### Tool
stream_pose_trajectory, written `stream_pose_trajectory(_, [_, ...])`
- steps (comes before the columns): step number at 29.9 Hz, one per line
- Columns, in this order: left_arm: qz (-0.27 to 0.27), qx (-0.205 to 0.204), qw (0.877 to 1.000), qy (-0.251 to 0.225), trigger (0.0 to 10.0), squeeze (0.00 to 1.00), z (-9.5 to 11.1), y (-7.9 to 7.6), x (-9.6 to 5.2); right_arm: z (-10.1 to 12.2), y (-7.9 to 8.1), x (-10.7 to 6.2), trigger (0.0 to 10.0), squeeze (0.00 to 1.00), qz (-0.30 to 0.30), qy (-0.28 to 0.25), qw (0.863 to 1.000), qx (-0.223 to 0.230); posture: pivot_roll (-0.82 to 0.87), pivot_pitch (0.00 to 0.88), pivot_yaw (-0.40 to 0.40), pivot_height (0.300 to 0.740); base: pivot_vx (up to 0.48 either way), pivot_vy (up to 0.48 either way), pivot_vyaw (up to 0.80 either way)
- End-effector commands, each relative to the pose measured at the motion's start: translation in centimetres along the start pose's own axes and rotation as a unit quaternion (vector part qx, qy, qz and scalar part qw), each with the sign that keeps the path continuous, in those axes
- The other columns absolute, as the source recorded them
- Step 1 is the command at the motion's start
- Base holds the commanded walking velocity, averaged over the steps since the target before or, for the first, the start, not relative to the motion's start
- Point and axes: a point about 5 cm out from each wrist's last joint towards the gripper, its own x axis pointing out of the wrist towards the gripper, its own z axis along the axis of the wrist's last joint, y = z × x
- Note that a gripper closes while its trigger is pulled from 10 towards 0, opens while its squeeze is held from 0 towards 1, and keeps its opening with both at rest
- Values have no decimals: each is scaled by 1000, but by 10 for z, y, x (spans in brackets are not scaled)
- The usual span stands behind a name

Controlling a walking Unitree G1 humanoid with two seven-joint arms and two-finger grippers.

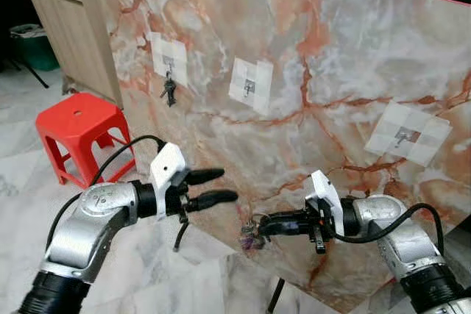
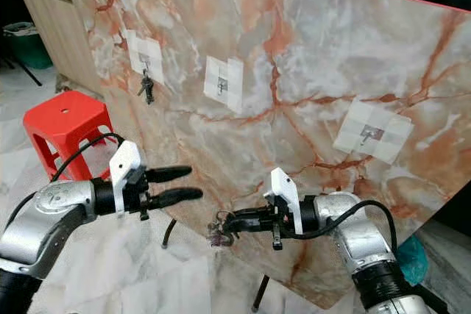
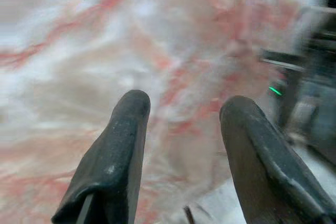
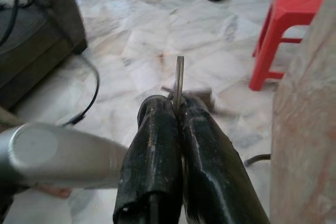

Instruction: Hang keys on a hook

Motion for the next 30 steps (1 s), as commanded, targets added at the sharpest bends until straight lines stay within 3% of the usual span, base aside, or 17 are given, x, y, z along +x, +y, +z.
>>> stream_pose_trajectory(1, [50,-11,999,3,10000,0,-11,5,-4,8,-5,-5,0,0,-25,-22,999,-9,125,0,-80,740,0,0,0])
stream_pose_trajectory(2, [118,-41,992,22,10000,0,-31,11,-6,9,-6,-5,0,0,-38,-39,999,-2,124,0,-79,740,0,0,0])
stream_pose_trajectory(3, [118,-41,992,22,10000,0,-31,11,-6,9,-6,-5,0,0,-38,-39,999,-2,124,0,-79,740,0,0,0])
stream_pose_trajectory(5, [217,-87,970,68,10000,0,-73,13,-18,8,-9,-5,0,0,-91,-80,992,19,124,0,-78,740,0,0,0])
stream_pose_trajectory(6, [235,-98,964,78,10000,0,-82,13,-21,7,-10,-5,0,0,-102,-89,991,23,126,0,-77,740,0,0,0])
stream_pose_trajectory(8, [296,-130,938,122,10000,0,-116,7,-35,1,-11,-8,0,0,-142,-125,980,54,124,3,-73,740,0,0,0])
stream_pose_trajectory(10, [320,-129,925,159,10000,0,-132,3,-43,-3,-11,-9,0,0,-160,-137,975,69,124,3,-73,740,0,0,0])
stream_pose_trajectory(11, [338,-128,913,191,10000,0,-147,-1,-50,-9,-10,-10,0,0,-181,-149,968,88,118,5,-74,740,0,0,0])
stream_pose_trajectory(12, [338,-128,913,191,10000,0,-147,-1,-50,-9,-10,-10,0,0,-181,-149,968,88,118,5,-74,740,0,0,0])
stream_pose_trajectory(13, [361,-151,896,208,10000,0,-162,-7,-58,-17,-8,-11,0,0,-203,-166,958,115,116,5,-74,740,0,0,0])
stream_pose_trajectory(15, [381,-171,883,215,10000,0,-171,-10,-63,-22,-7,-12,0,0,-218,-178,950,134,115,6,-74,740,0,0,0])
stream_pose_trajectory(17, [404,-206,857,244,10000,0,-193,-23,-71,-26,0,-11,0,0,-226,-221,934,169,118,6,-72,740,0,0,0])
stream_pose_trajectory(20, [427,-222,834,271,10000,0,-209,-33,-78,-21,3,-11,0,0,-232,-250,923,180,113,2,-69,740,0,0,0])
stream_pose_trajectory(21, [427,-222,834,271,10000,0,-209,-33,-78,-21,3,-11,0,0,-232,-250,923,180,113,2,-69,740,0,0,0])
stream_pose_trajectory(22, [439,-232,820,283,10000,0,-216,-38,-81,-19,4,-9,9922,0,-234,-250,923,175,106,0,-66,740,0,0,0])
stream_pose_trajectory(25, [451,-282,794,295,10000,0,-229,-52,-85,-18,2,-6,10000,0,-251,-251,918,175,103,0,-62,740,0,0,0])
stream_pose_trajectory(30, [452,-299,781,310,10000,0,-236,-61,-85,-18,-3,-3,10000,0,-276,-256,908,184,106,0,-60,740,0,182,0])
